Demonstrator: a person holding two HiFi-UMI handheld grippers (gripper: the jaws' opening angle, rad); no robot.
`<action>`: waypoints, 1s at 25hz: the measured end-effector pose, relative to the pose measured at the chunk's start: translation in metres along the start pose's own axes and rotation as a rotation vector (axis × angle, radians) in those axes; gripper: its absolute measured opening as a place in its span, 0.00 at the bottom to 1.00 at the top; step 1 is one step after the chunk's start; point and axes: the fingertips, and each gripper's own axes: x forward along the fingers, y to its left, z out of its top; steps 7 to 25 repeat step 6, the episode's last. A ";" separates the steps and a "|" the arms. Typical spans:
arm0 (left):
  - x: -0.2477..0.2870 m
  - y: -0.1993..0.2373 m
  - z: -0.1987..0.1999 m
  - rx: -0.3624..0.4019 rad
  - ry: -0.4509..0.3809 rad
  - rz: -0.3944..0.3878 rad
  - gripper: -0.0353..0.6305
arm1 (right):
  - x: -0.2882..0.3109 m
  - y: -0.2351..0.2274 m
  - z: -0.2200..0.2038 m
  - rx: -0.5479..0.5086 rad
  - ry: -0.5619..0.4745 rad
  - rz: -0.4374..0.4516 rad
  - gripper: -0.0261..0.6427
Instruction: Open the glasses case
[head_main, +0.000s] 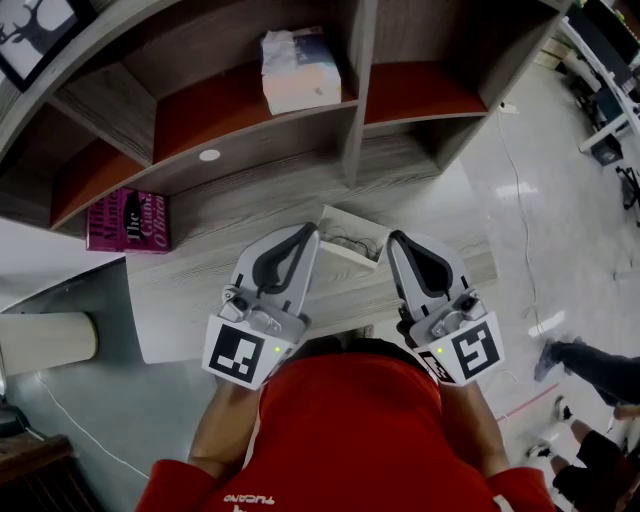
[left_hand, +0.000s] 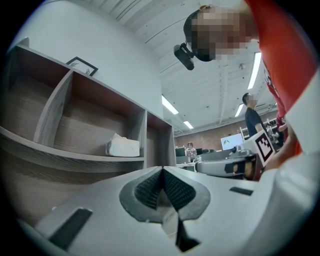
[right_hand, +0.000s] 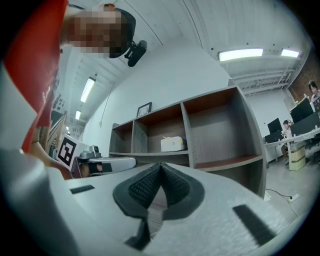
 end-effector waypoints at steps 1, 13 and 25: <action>0.000 0.000 0.000 -0.001 -0.001 -0.001 0.06 | 0.000 0.000 0.000 0.000 0.001 0.001 0.04; 0.002 -0.002 0.002 0.000 -0.009 -0.007 0.06 | -0.002 0.001 -0.001 0.001 0.002 0.001 0.04; 0.002 -0.002 0.002 0.000 -0.009 -0.007 0.06 | -0.002 0.001 -0.001 0.001 0.002 0.001 0.04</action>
